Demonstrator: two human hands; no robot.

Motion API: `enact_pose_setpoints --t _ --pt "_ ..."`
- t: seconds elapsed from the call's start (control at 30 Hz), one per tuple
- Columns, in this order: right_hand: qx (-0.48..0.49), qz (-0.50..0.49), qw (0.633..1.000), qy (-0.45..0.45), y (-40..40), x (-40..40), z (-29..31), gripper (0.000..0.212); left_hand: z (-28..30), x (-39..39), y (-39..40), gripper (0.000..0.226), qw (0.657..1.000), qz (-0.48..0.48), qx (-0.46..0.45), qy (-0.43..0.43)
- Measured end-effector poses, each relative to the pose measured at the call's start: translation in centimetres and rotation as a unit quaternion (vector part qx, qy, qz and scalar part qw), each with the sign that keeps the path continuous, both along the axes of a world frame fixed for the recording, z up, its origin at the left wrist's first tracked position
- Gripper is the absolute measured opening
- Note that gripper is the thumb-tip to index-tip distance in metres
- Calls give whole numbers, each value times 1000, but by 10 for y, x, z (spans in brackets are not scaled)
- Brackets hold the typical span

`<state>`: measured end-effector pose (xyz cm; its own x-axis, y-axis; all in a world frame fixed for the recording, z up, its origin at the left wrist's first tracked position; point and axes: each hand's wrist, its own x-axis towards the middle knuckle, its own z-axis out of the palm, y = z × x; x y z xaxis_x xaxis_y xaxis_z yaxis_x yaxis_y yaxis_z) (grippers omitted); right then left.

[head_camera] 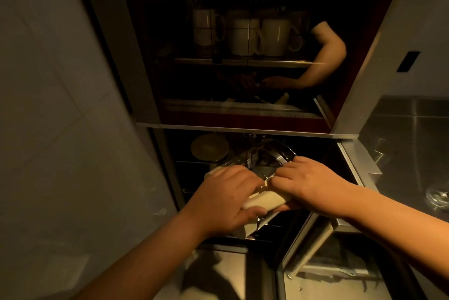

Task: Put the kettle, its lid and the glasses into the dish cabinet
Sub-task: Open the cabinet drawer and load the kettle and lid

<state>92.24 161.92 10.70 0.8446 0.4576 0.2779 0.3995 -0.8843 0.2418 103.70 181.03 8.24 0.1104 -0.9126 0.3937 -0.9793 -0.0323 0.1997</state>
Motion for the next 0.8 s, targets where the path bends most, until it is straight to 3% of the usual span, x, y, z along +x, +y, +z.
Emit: enact_pose_setpoints --t 0.1,0.23,0.43,0.57,0.8 --pt "30 -14 999 5 1 2 -3 37 -7 -3 2 67 999 -2 -16 -32" --pt "48 -42 998 10 6 2 -5 36 -14 -3 0 50 996 18 -16 -85" --pt "119 -69 990 -24 9 -1 -3 41 -10 -4 -4 49 997 38 -19 -71" --pt "117 -56 990 -46 6 -4 -6 28 -2 -5 -9 52 995 31 -22 -92" --pt "144 -43 988 -35 2 -12 -14 76 2 9 -13 48 997 26 37 -66"
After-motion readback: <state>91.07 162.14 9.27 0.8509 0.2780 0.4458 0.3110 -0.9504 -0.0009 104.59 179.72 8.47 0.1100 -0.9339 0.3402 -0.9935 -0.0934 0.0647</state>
